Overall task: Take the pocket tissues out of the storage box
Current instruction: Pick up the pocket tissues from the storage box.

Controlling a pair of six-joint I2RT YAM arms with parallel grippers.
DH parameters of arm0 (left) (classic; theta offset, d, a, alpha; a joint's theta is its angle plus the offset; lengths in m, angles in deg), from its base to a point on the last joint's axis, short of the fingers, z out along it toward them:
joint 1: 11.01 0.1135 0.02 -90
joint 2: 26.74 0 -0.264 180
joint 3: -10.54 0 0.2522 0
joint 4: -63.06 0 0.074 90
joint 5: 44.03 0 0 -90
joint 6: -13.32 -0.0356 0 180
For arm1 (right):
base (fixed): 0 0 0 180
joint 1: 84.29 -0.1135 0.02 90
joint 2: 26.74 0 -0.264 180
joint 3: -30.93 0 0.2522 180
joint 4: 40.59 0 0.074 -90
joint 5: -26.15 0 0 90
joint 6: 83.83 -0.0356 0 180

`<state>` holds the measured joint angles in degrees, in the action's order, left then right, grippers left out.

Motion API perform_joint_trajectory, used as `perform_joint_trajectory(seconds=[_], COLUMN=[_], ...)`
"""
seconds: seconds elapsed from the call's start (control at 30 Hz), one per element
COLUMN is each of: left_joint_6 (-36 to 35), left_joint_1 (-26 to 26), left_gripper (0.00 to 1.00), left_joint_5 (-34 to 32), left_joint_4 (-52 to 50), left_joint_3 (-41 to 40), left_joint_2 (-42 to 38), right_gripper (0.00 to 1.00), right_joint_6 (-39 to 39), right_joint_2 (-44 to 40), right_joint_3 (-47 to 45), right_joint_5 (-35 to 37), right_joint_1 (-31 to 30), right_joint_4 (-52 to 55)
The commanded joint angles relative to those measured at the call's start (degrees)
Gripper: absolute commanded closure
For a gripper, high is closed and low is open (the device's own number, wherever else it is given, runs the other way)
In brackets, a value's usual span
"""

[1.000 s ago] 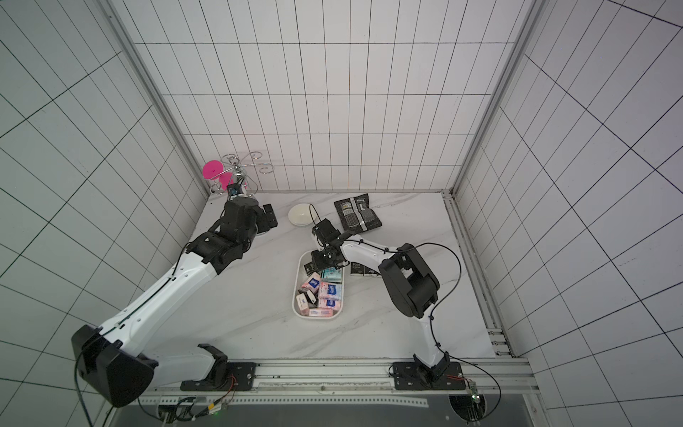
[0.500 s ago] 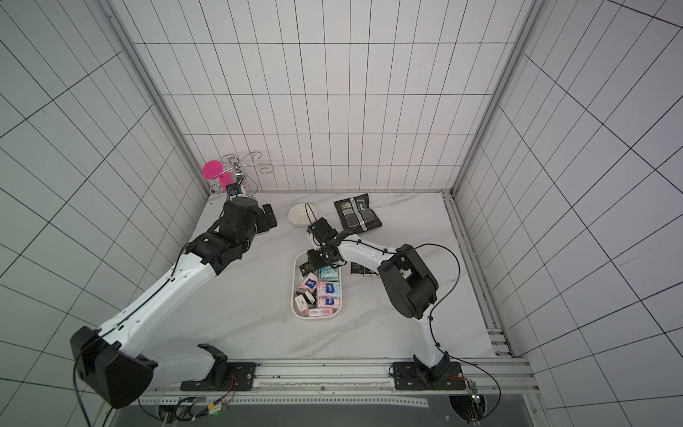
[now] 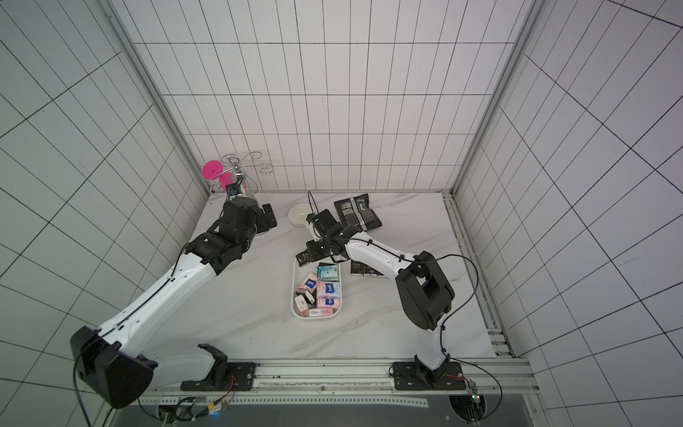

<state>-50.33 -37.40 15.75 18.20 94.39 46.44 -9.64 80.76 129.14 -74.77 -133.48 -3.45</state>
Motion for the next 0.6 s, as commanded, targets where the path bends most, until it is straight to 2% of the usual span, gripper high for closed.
perform_joint_trajectory(seconds=[0.0, 0.27, 0.57], left_joint_6=[-0.41, 0.07, 0.06], left_joint_1=[0.53, 1.87, 2.03], left_gripper=[0.02, 0.01, 0.01], left_joint_5=[-0.54, 0.86, 2.22], left_joint_4=[0.33, 0.34, 0.43], left_joint_3=[-0.66, -0.68, -0.05], left_joint_2=[-0.72, -1.29, -1.23], right_gripper=[0.97, 0.97, 0.96], right_joint_6=[0.44, -1.38, -5.32], right_joint_2=[-3.05, -10.94, -21.91], right_joint_3=[-2.07, -9.05, -22.49], right_joint_5=[2.37, 1.71, 3.11], right_joint_1=[0.57, 8.44, 26.56], right_joint_4=[0.35, -1.51, -4.96])
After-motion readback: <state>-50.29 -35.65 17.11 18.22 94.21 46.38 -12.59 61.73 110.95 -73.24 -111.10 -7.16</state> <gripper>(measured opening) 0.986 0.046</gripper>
